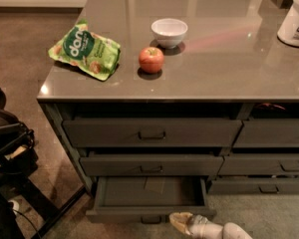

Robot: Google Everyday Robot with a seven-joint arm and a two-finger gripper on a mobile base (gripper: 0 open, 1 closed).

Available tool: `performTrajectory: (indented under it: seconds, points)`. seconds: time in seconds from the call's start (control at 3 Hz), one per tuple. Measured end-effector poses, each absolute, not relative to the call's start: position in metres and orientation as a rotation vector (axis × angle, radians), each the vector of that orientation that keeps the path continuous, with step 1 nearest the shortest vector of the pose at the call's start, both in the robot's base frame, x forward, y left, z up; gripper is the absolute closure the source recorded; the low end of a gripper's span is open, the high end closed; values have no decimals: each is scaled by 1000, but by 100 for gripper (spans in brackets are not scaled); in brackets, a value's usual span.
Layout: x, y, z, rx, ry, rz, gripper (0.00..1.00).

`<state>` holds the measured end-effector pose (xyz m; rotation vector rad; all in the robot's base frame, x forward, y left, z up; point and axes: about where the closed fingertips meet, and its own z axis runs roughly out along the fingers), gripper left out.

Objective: Close bottom drawer

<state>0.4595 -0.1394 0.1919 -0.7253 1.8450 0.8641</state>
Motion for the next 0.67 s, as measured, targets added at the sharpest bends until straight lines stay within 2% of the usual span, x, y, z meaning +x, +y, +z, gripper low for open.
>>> performTrajectory:
  seconds: [0.33, 0.67]
  points:
    - [458, -139, 192, -725, 1845, 864, 100]
    - [493, -133, 197, -802, 1798, 807, 100]
